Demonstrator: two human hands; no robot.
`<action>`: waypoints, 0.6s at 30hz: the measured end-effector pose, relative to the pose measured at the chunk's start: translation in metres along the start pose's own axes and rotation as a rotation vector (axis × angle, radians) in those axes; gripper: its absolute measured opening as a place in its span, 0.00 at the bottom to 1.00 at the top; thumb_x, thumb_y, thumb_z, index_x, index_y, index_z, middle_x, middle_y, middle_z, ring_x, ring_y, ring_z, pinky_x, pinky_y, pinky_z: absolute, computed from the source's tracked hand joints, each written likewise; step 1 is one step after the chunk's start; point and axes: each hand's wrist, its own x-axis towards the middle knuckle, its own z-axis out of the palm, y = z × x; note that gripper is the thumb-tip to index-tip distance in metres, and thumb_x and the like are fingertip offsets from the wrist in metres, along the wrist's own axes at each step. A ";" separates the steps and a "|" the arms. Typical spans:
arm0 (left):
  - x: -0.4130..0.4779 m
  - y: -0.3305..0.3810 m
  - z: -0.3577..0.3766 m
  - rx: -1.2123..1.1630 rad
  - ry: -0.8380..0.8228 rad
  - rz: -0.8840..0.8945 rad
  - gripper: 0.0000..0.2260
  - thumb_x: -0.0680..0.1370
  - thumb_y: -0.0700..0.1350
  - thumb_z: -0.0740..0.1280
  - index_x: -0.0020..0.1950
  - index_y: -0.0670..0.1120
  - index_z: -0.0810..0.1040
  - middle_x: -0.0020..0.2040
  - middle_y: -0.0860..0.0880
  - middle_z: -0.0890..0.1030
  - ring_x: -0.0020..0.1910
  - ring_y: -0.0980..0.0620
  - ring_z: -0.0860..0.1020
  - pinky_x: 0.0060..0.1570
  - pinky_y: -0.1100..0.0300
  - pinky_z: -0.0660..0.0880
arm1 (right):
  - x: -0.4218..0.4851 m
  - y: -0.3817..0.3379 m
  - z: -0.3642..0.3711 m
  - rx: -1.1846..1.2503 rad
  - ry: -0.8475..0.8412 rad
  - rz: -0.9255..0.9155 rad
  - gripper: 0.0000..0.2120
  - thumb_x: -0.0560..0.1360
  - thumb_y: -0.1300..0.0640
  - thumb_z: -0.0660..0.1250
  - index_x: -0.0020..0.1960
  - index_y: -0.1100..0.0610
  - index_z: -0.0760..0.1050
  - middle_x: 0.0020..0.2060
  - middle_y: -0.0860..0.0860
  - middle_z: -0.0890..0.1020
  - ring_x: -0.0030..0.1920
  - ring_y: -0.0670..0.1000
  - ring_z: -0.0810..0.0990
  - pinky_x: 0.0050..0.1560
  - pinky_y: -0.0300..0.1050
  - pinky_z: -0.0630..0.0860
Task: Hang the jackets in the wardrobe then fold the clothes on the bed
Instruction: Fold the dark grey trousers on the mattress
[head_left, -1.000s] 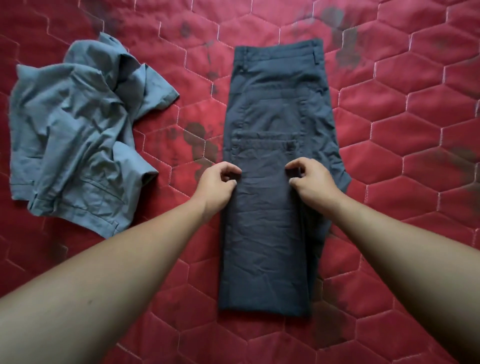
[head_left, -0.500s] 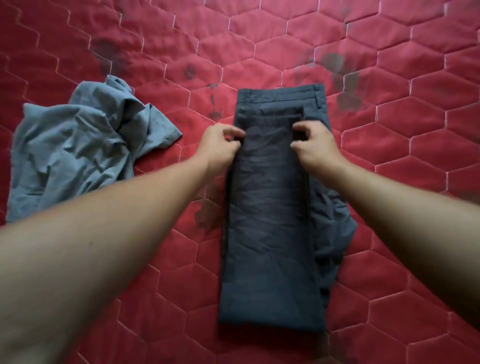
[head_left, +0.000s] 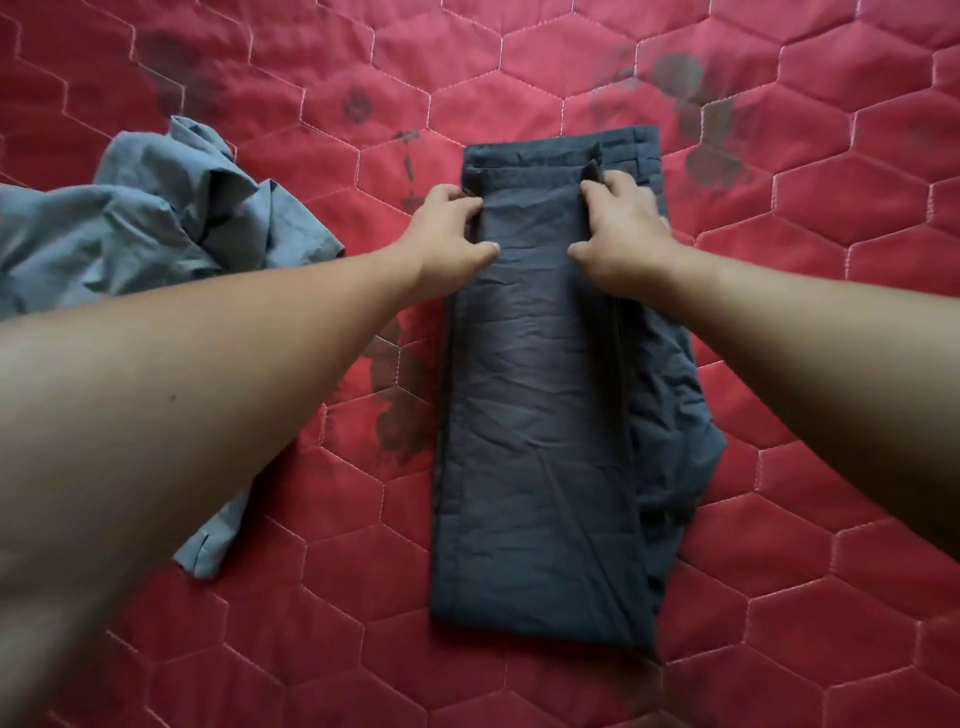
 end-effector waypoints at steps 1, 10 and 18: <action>0.001 0.000 0.002 0.037 -0.007 -0.012 0.21 0.77 0.46 0.69 0.68 0.40 0.75 0.69 0.42 0.69 0.68 0.45 0.70 0.72 0.55 0.64 | -0.001 0.000 0.003 -0.022 0.028 -0.021 0.21 0.75 0.57 0.64 0.67 0.59 0.68 0.72 0.56 0.64 0.71 0.62 0.63 0.68 0.59 0.65; 0.016 -0.006 0.008 0.233 0.090 0.080 0.25 0.77 0.51 0.66 0.72 0.43 0.70 0.75 0.41 0.62 0.73 0.39 0.63 0.73 0.48 0.63 | 0.002 0.007 0.016 -0.053 0.176 -0.064 0.28 0.73 0.62 0.63 0.73 0.58 0.63 0.78 0.55 0.57 0.75 0.62 0.59 0.71 0.60 0.63; 0.022 -0.009 0.046 0.586 0.070 0.230 0.34 0.82 0.63 0.52 0.83 0.50 0.46 0.82 0.42 0.40 0.81 0.44 0.39 0.79 0.43 0.46 | 0.011 0.027 0.049 -0.281 0.145 -0.075 0.33 0.81 0.35 0.44 0.82 0.44 0.41 0.81 0.52 0.36 0.80 0.53 0.35 0.67 0.83 0.41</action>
